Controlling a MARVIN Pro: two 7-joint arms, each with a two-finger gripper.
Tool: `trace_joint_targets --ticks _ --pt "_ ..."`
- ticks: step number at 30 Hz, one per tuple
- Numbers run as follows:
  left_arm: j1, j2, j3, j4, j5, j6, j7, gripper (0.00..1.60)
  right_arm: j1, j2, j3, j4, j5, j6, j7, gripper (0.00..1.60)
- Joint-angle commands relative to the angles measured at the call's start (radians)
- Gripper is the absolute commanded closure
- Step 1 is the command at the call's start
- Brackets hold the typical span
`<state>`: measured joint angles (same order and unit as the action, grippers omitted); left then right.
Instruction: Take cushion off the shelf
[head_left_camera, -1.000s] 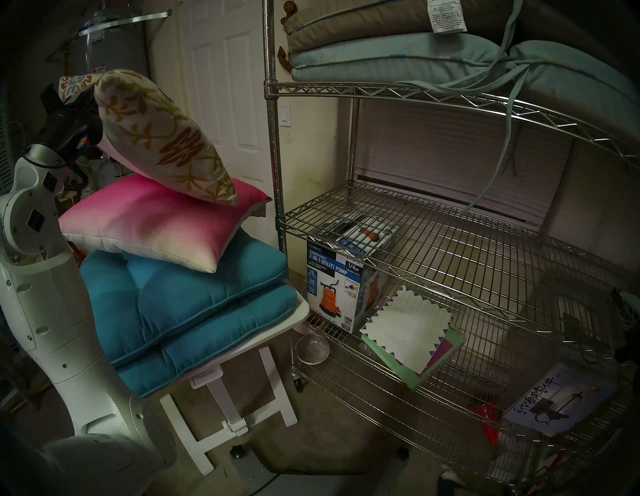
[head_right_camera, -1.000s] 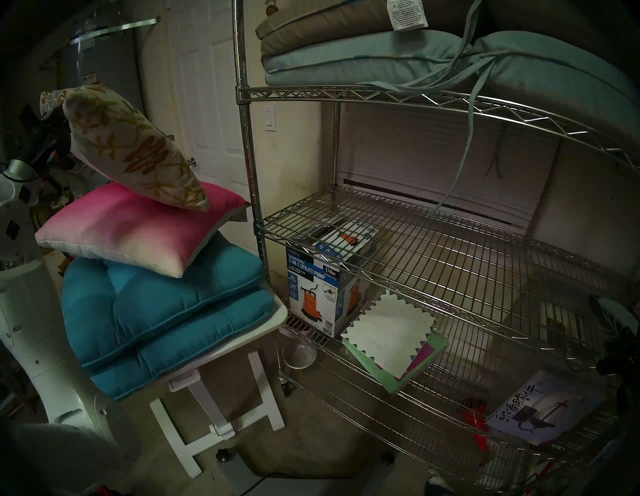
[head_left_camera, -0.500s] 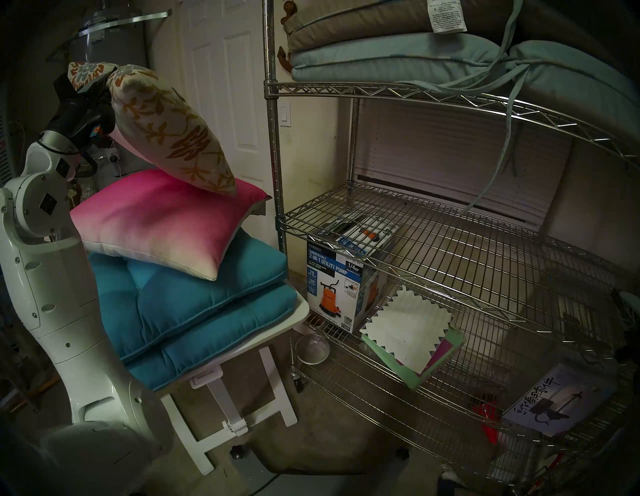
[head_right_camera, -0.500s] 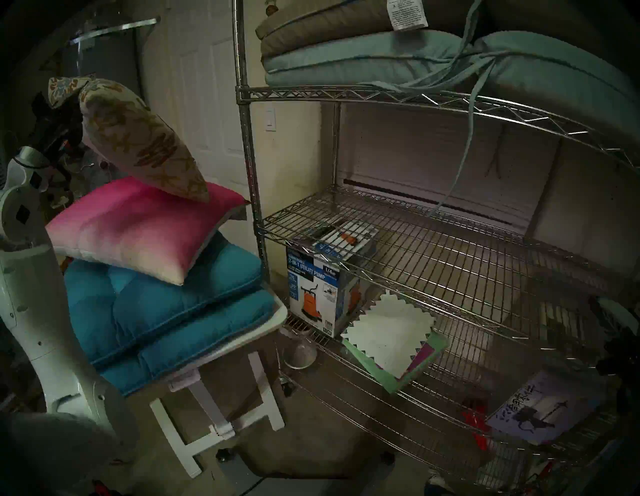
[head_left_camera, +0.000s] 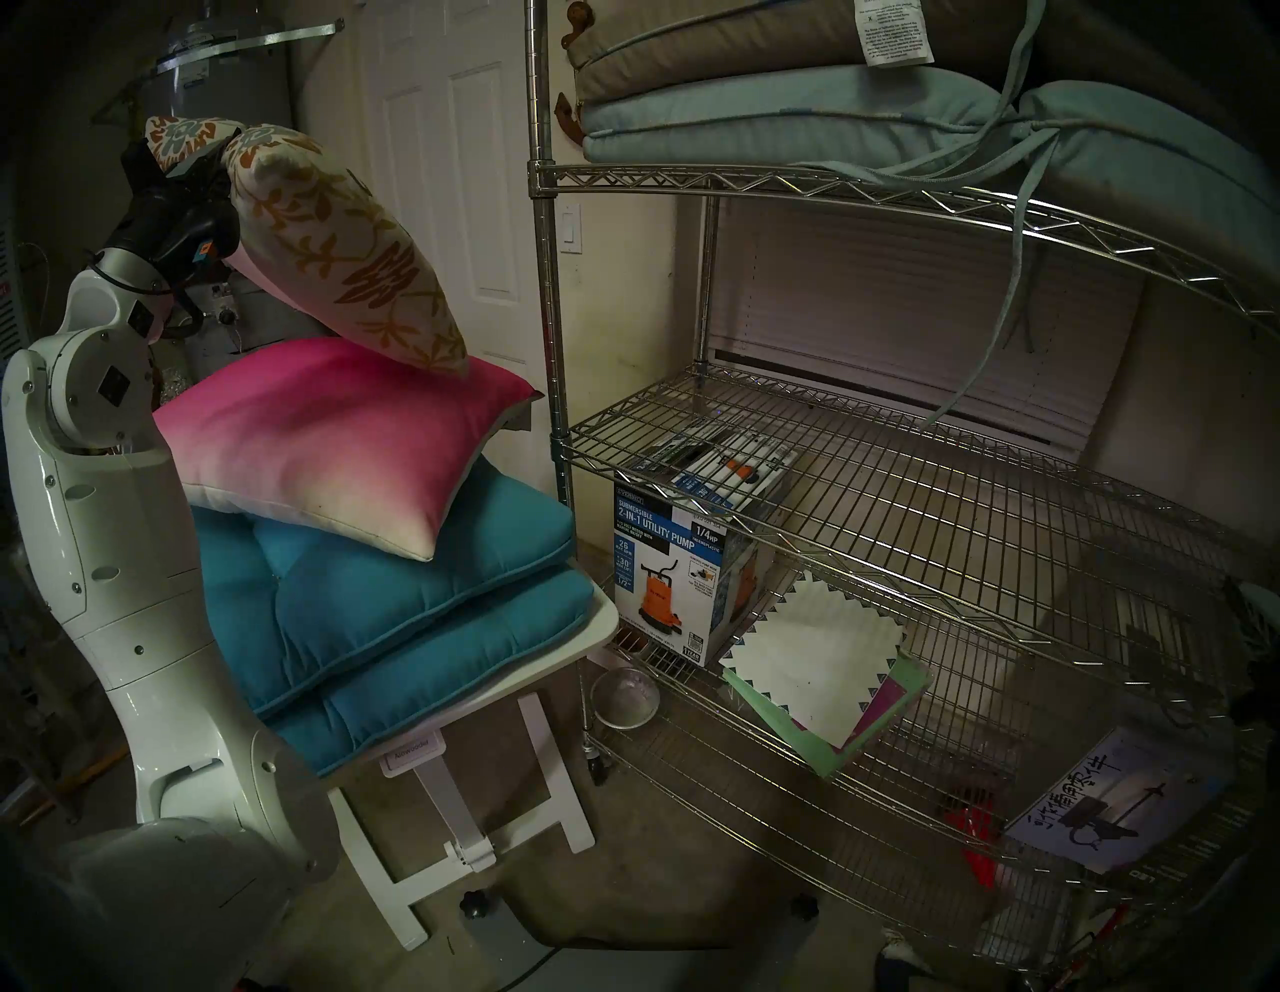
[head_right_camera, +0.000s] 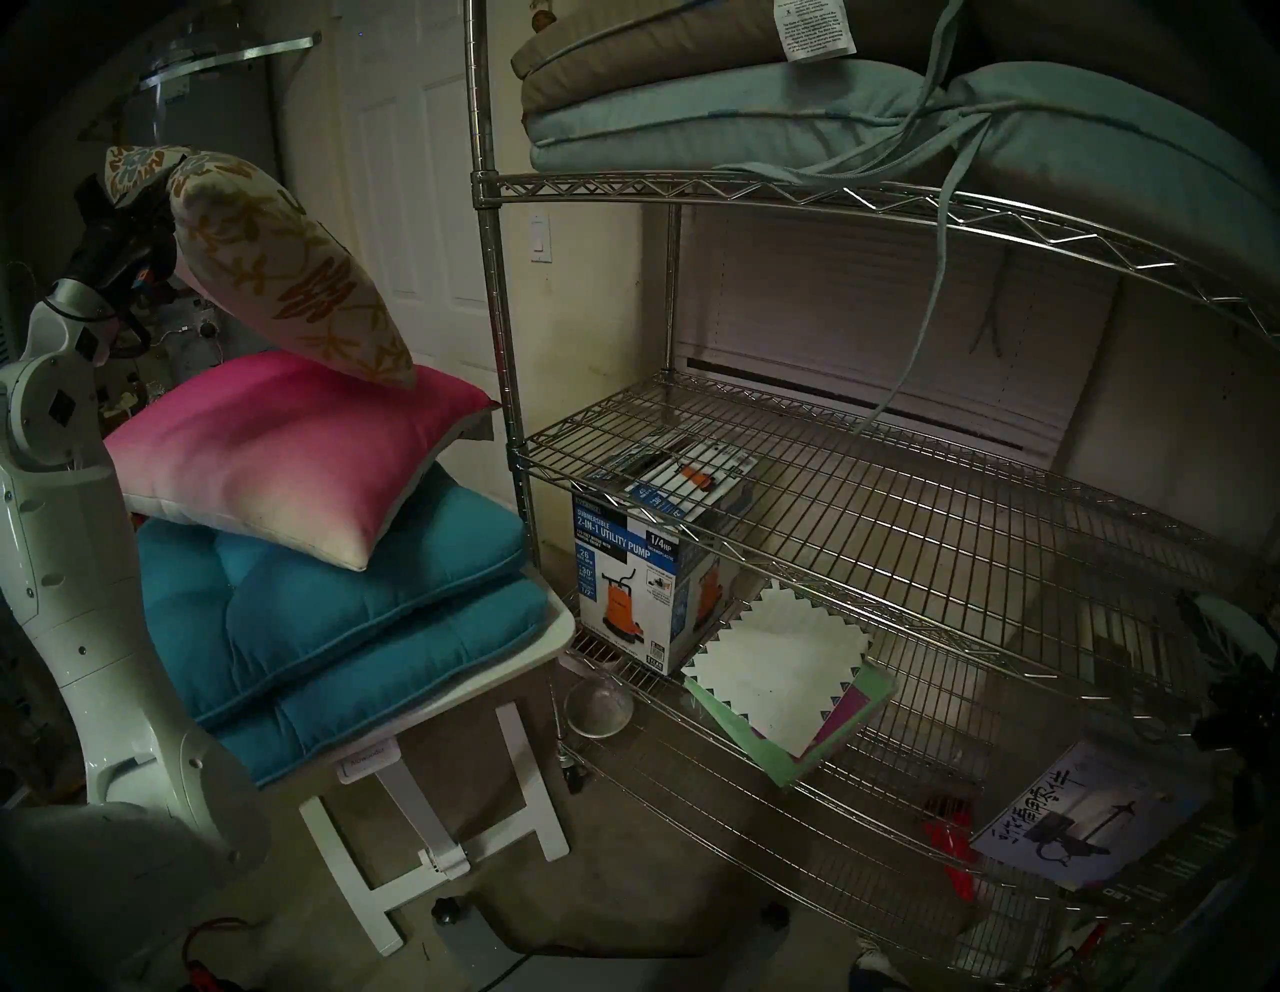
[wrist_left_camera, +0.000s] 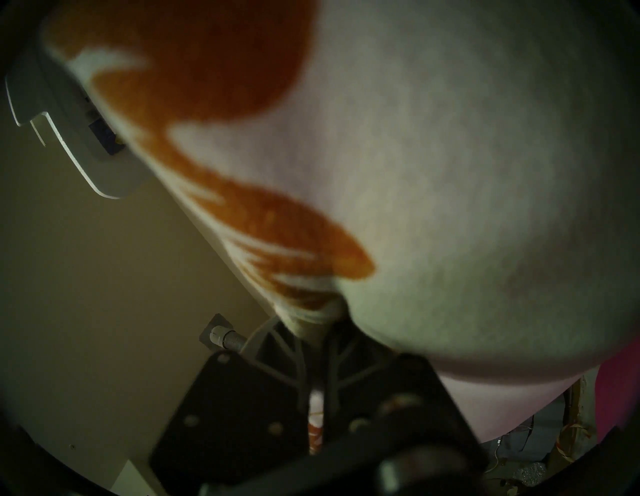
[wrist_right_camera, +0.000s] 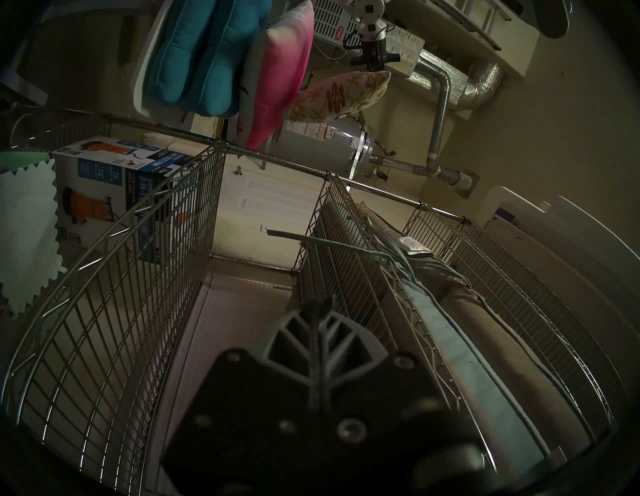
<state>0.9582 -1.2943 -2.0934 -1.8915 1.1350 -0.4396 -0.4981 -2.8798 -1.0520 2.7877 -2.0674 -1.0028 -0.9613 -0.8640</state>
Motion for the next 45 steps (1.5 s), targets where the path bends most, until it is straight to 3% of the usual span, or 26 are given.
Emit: trace_joint_targets --ticks 1,25,33,45 --pt "-0.043 0.023 -0.009 0.022 0.006 -0.026 0.07 1.6 0.0 0.001 0.003 0.002 0.005 0.001 -0.086 1.6" --pt "-0.118 0.036 0.052 0.198 0.111 -0.1 0.248 1.6 0.0 0.0 0.003 0.001 0.008 0.001 -0.079 1.6" --pt "-0.036 0.01 0.011 0.155 0.124 -0.119 0.301 1.6 0.0 0.001 0.002 0.002 0.004 0.001 -0.087 1.6" --pt "0.157 -0.062 -0.116 0.052 0.091 -0.172 0.336 1.6 0.0 0.0 0.004 0.0 0.009 0.001 -0.075 1.6"
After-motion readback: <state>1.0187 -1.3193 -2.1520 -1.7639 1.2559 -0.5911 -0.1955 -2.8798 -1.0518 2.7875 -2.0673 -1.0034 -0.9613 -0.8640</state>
